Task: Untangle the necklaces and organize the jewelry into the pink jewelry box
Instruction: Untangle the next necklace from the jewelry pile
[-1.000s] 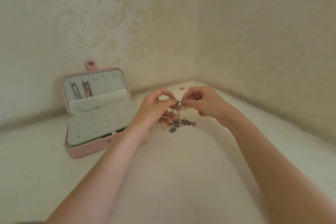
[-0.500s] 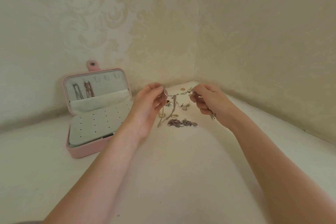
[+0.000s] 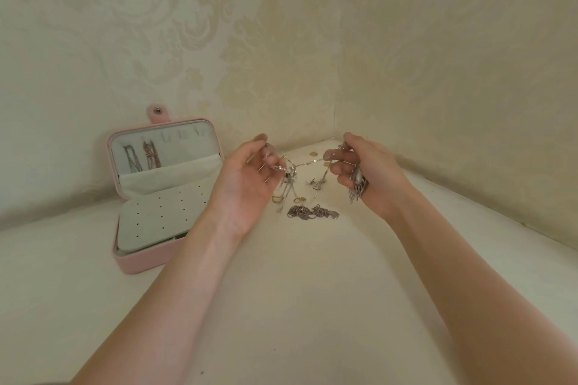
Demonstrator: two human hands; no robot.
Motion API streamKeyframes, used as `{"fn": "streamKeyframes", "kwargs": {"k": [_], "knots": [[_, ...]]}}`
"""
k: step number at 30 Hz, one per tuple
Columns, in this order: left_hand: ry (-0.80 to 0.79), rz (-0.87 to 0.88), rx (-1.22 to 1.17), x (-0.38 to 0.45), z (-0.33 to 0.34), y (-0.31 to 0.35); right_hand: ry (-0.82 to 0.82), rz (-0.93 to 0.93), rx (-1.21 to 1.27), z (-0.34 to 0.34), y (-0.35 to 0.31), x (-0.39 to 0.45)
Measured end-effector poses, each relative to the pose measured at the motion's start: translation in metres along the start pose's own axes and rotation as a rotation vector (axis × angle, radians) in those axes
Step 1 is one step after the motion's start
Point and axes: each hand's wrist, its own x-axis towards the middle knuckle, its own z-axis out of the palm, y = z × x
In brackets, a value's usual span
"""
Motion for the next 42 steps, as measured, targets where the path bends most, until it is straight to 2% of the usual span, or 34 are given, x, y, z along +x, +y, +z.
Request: {"fn": "streamKeyframes", "kwargs": {"k": [6, 11, 13, 15, 21, 25, 27, 35, 37, 40, 42], "knots": [[-0.022, 0.032, 0.155, -0.005, 0.003, 0.000, -0.110, 0.016, -0.156, -0.004, 0.003, 0.001], [-0.072, 0.077, 0.311, -0.009, 0.007, 0.000, -0.320, 0.011, -0.596, -0.003, 0.005, -0.007], [-0.103, 0.089, 0.380, -0.009, 0.007, -0.001, -0.416, 0.008, -0.612, 0.000, 0.007, -0.010], [-0.132, 0.094, 0.443, -0.010, 0.008, -0.002, -0.445, 0.000, -0.573, 0.001, 0.008, -0.010], [-0.111, 0.122, 0.478, -0.009, 0.006, -0.005, -0.444, 0.000, -0.555, -0.004, 0.004, -0.006], [0.048, 0.174, 0.448, -0.007, 0.003, -0.005, -0.360, -0.001, -0.534, -0.006, 0.005, -0.002], [0.119, 0.235, 0.511, -0.006, 0.002, -0.005, -0.298, -0.005, -0.505, -0.007, 0.005, 0.000], [0.200, 0.400, 0.756, -0.005, 0.002, -0.011, -0.142, -0.037, -0.406, -0.006, 0.005, 0.002], [0.232, 0.377, 0.731, -0.003, 0.002, -0.012, -0.124, -0.055, -0.447, -0.005, 0.005, 0.001], [0.286, 0.266, 0.607, -0.001, 0.001, -0.009, -0.126, -0.105, -0.695, 0.001, 0.005, -0.004], [0.310, 0.193, 0.495, 0.001, -0.001, -0.007, -0.165, -0.146, -0.752, 0.002, 0.005, -0.006]]}}
